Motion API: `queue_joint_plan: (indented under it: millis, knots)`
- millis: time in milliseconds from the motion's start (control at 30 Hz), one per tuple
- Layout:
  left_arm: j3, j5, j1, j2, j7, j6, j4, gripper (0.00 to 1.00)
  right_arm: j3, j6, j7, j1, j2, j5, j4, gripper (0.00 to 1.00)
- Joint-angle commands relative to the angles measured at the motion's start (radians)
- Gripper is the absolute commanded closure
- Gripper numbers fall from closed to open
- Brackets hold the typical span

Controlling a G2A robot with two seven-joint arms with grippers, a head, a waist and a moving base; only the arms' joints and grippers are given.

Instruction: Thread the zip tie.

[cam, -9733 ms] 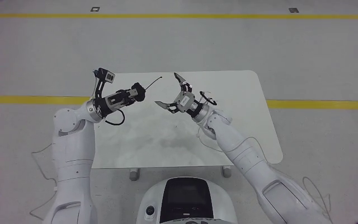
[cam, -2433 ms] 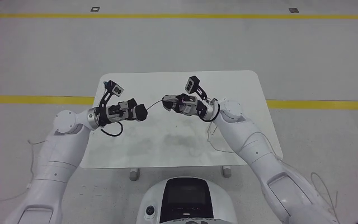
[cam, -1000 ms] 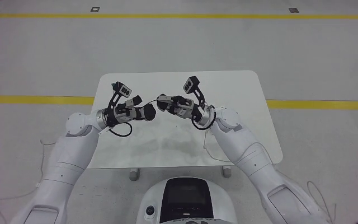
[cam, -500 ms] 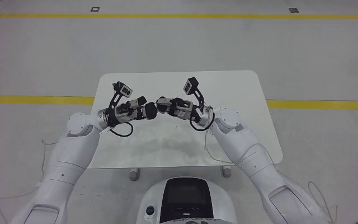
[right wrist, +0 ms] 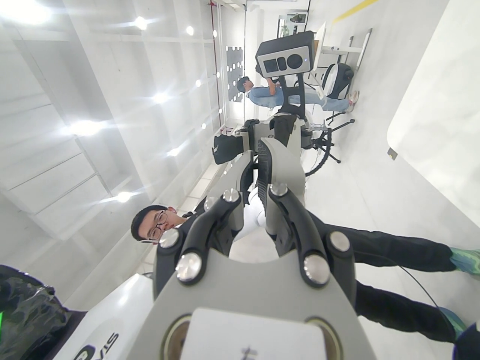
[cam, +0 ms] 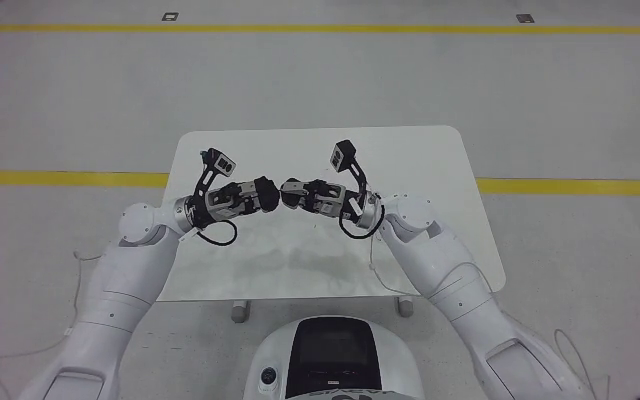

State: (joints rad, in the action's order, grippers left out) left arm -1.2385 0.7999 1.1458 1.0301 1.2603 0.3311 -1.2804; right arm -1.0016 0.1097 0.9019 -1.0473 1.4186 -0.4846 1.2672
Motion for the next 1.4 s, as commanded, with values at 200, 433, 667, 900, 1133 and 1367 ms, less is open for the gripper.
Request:
queue_joint_plan:
  millis: [200, 433, 667, 900, 1133, 1367]
  knots:
    - [0.002, -0.008, 0.001, -0.002, -0.003, -0.008, -0.001, 0.69, 0.003, -0.004, -0.018, -0.007, -0.003, 0.018, 0.012, 1.00]
    - [0.009, -0.012, -0.002, -0.002, -0.005, -0.011, 0.001, 0.73, 0.004, -0.013, -0.023, -0.008, -0.007, 0.032, 0.015, 1.00]
    - [0.016, -0.015, -0.009, -0.002, -0.005, -0.013, 0.009, 0.76, 0.003, -0.018, -0.031, -0.007, -0.009, 0.039, 0.019, 1.00]
    - [0.022, -0.017, -0.017, -0.002, -0.004, -0.015, 0.020, 0.82, 0.002, -0.022, -0.036, -0.006, -0.011, 0.040, 0.023, 1.00]
    - [0.031, -0.016, -0.023, -0.001, -0.004, -0.018, 0.030, 0.85, 0.004, -0.030, -0.036, -0.005, -0.013, 0.040, 0.024, 1.00]
    - [0.036, -0.015, -0.029, 0.000, -0.001, -0.019, 0.037, 0.86, 0.010, -0.031, -0.035, -0.006, -0.014, 0.037, 0.023, 1.00]
